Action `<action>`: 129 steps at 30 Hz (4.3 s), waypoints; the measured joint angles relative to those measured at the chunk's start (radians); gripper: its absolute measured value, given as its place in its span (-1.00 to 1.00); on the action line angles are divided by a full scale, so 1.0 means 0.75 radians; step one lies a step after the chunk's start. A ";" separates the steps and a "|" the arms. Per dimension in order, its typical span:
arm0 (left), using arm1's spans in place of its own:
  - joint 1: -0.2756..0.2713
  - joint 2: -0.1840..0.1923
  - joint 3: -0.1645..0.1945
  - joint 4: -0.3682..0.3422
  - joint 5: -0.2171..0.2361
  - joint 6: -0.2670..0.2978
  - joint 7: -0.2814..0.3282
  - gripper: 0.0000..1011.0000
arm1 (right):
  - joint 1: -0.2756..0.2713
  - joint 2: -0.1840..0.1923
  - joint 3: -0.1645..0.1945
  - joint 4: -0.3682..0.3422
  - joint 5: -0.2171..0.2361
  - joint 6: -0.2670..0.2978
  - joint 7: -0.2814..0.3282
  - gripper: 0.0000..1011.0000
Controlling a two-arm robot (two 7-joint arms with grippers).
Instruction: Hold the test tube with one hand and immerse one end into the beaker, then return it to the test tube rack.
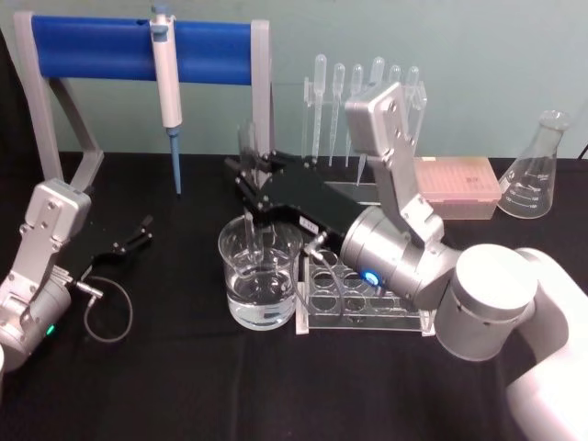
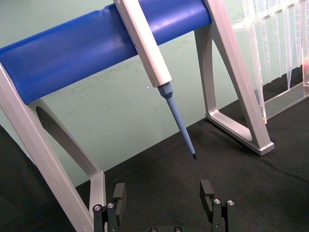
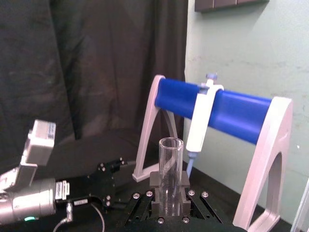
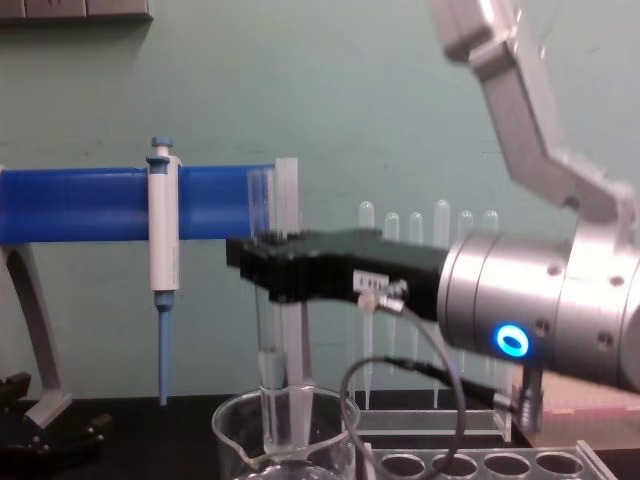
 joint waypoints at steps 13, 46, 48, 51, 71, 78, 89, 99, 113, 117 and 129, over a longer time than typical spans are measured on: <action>0.000 0.000 0.000 0.000 0.000 0.000 0.000 0.98 | -0.074 -0.026 0.017 0.109 -0.043 -0.142 0.000 -0.55; 0.000 0.000 0.000 0.000 0.000 0.000 0.000 0.98 | -0.094 -0.062 0.038 0.193 -0.080 -0.212 0.026 -0.55; 0.000 0.000 0.000 0.000 0.000 0.000 0.000 0.98 | -0.094 -0.062 0.038 0.193 -0.080 -0.213 0.026 -0.55; 0.000 0.000 0.000 0.000 0.000 0.000 0.000 0.98 | -0.093 -0.062 0.037 0.192 -0.080 -0.213 0.026 -0.55; 0.000 0.000 0.000 0.000 0.000 0.000 0.000 0.98 | -0.093 -0.061 0.037 0.190 -0.078 -0.212 0.025 -0.55; 0.000 0.000 0.000 0.000 0.000 0.000 0.000 0.98 | -0.093 -0.061 0.037 0.190 -0.078 -0.211 0.025 -0.55; 0.000 0.000 0.000 0.000 0.000 0.000 0.000 0.98 | -0.093 -0.061 0.037 0.191 -0.078 -0.211 0.025 -0.55; 0.000 0.000 0.000 0.000 0.000 0.000 0.000 0.98 | -0.093 -0.061 0.037 0.191 -0.078 -0.211 0.025 -0.55; 0.000 0.000 0.000 0.000 0.000 0.000 0.000 0.98 | -0.093 -0.061 0.037 0.191 -0.078 -0.211 0.025 -0.55; 0.000 0.000 0.000 0.000 0.000 0.000 0.000 0.98 | -0.093 -0.061 0.037 0.191 -0.078 -0.211 0.025 -0.55; 0.000 0.000 0.000 0.000 0.000 0.000 0.000 0.98 | -0.093 -0.061 0.037 0.191 -0.078 -0.211 0.025 -0.55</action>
